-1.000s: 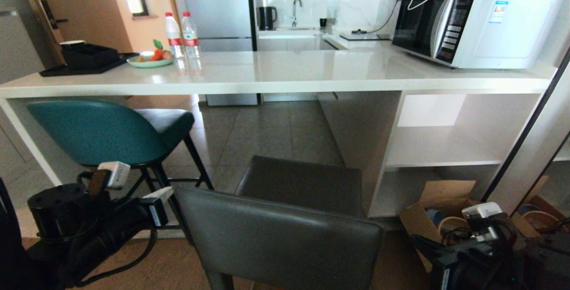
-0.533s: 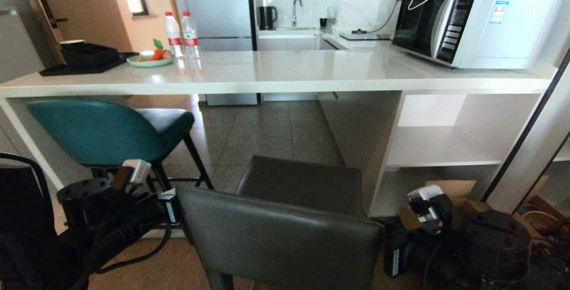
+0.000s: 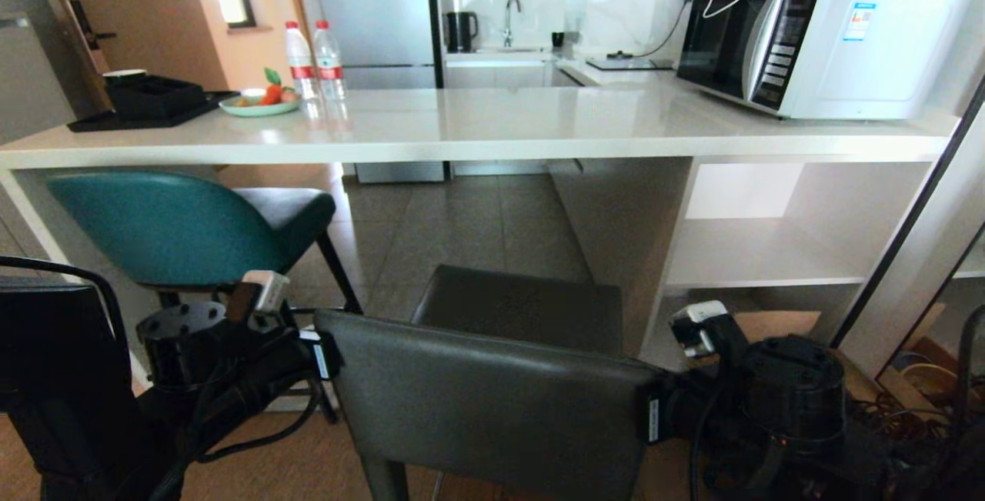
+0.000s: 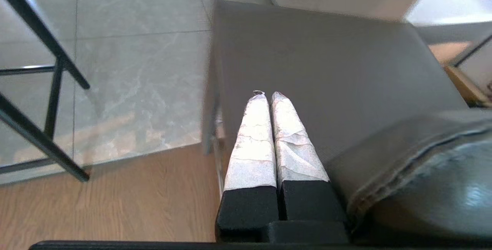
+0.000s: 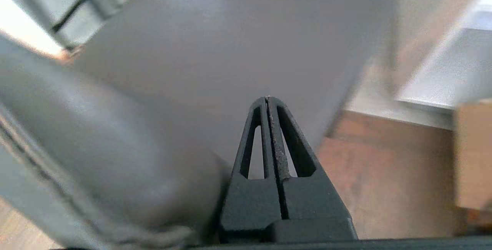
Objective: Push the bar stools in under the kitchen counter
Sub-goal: Pull the blue chair out from under the dining table
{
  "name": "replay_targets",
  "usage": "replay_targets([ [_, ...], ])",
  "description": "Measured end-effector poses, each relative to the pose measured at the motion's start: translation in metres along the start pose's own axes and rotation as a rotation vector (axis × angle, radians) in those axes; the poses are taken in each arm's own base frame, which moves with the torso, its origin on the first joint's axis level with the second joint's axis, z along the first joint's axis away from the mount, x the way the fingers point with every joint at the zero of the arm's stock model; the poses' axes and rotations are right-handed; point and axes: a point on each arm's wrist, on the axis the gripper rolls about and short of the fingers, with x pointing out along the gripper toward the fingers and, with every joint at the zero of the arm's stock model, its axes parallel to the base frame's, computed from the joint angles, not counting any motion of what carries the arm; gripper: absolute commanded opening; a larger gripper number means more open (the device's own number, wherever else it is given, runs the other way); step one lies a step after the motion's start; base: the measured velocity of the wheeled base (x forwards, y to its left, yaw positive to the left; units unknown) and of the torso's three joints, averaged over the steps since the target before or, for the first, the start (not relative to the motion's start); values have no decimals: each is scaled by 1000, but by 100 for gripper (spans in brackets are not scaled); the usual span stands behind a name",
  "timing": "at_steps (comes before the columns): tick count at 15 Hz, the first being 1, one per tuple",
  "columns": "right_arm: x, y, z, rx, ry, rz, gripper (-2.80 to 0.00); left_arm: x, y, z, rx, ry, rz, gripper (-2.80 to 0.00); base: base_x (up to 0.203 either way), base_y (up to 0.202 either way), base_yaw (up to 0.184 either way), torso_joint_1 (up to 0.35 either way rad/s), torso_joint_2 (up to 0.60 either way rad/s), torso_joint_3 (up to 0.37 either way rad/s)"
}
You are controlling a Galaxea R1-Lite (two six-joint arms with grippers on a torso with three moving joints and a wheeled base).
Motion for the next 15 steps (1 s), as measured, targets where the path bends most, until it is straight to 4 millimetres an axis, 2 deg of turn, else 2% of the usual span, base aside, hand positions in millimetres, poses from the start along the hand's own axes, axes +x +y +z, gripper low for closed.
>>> replay_targets([
  [4, 18, -13, 13, 17, -2, -65, -280, 6, -22, -3, 15, 9, -75, -280, 0, 0, 0, 0, 0, 0],
  [9, 20, -20, 19, 28, -19, -87, -280, 7, -40, -6, 28, 17, -121, -280, 0, 0, 0, 0, 0, 0],
  [12, 12, -21, 20, 28, -13, -82, -280, -3, -42, -8, 30, 33, -115, -280, 0, 0, 0, 0, 0, 0],
  [15, 6, -25, 21, 29, -3, -81, -280, -22, -36, -18, 18, 91, -76, -280, 0, 0, 0, 0, 0, 0],
])
